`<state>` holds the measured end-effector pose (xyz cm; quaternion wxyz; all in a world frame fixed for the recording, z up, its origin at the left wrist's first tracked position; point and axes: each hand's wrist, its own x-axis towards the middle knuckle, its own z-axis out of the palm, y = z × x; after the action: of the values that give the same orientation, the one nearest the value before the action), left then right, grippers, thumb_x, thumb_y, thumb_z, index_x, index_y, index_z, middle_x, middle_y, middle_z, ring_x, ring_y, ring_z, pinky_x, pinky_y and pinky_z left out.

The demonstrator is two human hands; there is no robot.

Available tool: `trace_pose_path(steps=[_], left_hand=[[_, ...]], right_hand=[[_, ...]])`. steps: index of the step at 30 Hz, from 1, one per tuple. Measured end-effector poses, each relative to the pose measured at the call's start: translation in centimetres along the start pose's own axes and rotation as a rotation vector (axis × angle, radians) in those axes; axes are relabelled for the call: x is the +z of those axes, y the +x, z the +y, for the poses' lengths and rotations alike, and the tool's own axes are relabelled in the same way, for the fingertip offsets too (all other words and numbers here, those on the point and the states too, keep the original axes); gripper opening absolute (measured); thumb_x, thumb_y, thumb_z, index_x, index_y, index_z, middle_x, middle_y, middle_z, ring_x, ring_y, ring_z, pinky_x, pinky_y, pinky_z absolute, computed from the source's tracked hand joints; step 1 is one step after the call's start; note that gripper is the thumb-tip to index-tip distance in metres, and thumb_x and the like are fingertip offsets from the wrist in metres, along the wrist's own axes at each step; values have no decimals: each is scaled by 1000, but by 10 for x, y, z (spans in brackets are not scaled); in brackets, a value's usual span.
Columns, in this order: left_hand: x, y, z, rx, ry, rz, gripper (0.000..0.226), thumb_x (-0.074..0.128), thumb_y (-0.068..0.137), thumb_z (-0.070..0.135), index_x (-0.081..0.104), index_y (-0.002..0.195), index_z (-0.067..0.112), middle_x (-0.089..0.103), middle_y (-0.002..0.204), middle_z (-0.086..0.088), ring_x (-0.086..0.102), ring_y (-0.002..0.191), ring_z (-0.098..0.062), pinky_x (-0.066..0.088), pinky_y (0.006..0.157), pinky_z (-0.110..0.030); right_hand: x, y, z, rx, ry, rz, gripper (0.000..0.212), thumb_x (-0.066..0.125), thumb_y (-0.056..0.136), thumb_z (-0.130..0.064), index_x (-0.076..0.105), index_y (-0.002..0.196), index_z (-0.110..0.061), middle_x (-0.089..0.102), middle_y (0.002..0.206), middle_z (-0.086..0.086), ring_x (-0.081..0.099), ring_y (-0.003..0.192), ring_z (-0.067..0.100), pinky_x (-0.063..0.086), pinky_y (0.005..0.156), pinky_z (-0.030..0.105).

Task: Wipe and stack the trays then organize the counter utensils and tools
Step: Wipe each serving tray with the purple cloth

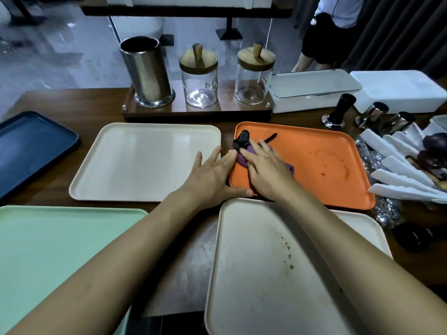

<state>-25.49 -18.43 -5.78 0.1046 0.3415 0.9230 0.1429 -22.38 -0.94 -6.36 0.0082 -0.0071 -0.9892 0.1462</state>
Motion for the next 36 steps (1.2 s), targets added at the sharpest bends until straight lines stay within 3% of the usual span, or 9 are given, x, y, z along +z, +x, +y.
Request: trace_pose_path(steps=[4,8,12,17,22,25,31,34,36], left_hand=[[1,-2,0,-9,-14,26,114,48,74,86,17,160,18,26,167,1,4,157,-23,3,123,-57],[-3,-4,3,-7,-17,48,103,55,77,83,27,155,21,36,161,1,6,157,-24,6,122,-59],[-2,-4,-1,1,-41,13,107,41,66,94,32,148,26,39,159,6,5,157,-23,7,121,-60],[-2,-3,-1,-26,-62,-25,117,40,64,94,16,159,30,25,166,9,0,158,-23,2,122,-60],[-5,-6,2,-70,-83,-55,109,59,80,78,7,163,28,18,169,7,-3,158,-22,-4,123,-58],[-7,-6,4,-67,-75,-59,105,61,84,73,5,163,30,16,169,7,-4,158,-23,-4,123,-56],[-10,-1,5,-95,17,-138,130,38,62,95,-1,164,25,-2,171,-4,-12,157,-21,-3,125,-52],[-18,4,13,-41,59,-172,112,59,81,79,4,164,27,-5,171,-3,-12,157,-21,-3,125,-53],[-22,9,20,-15,27,-179,106,60,81,75,11,163,30,0,171,-2,-10,157,-22,-3,125,-53]], right_hand=[[-5,-35,-2,-47,49,-74,54,38,102,-17,37,154,-29,14,168,2,7,155,24,9,125,46],[-11,-61,3,-130,116,-136,53,34,104,-17,39,153,-36,16,167,-4,5,155,18,6,126,43],[-17,-71,10,-157,113,-135,51,31,105,-18,40,152,-39,16,167,-8,6,155,14,4,125,34],[-23,-78,25,-149,130,-117,50,31,106,-18,41,151,-40,17,166,-10,6,154,11,2,122,27],[-38,-99,74,-48,96,-106,49,31,107,-19,39,151,-41,12,164,-16,2,153,6,-2,123,27],[-49,-111,107,26,80,-99,49,34,107,-18,41,150,-40,13,164,-14,4,154,10,1,124,29],[-52,-121,124,55,78,-69,50,35,106,-17,40,151,-39,14,165,-12,5,154,11,-1,122,26],[-51,-121,124,51,78,-61,50,34,106,-18,39,151,-39,13,165,-12,5,154,12,-2,122,26],[-50,-121,124,47,84,-50,50,35,106,-17,41,151,-38,14,165,-10,7,155,14,-1,122,26]])
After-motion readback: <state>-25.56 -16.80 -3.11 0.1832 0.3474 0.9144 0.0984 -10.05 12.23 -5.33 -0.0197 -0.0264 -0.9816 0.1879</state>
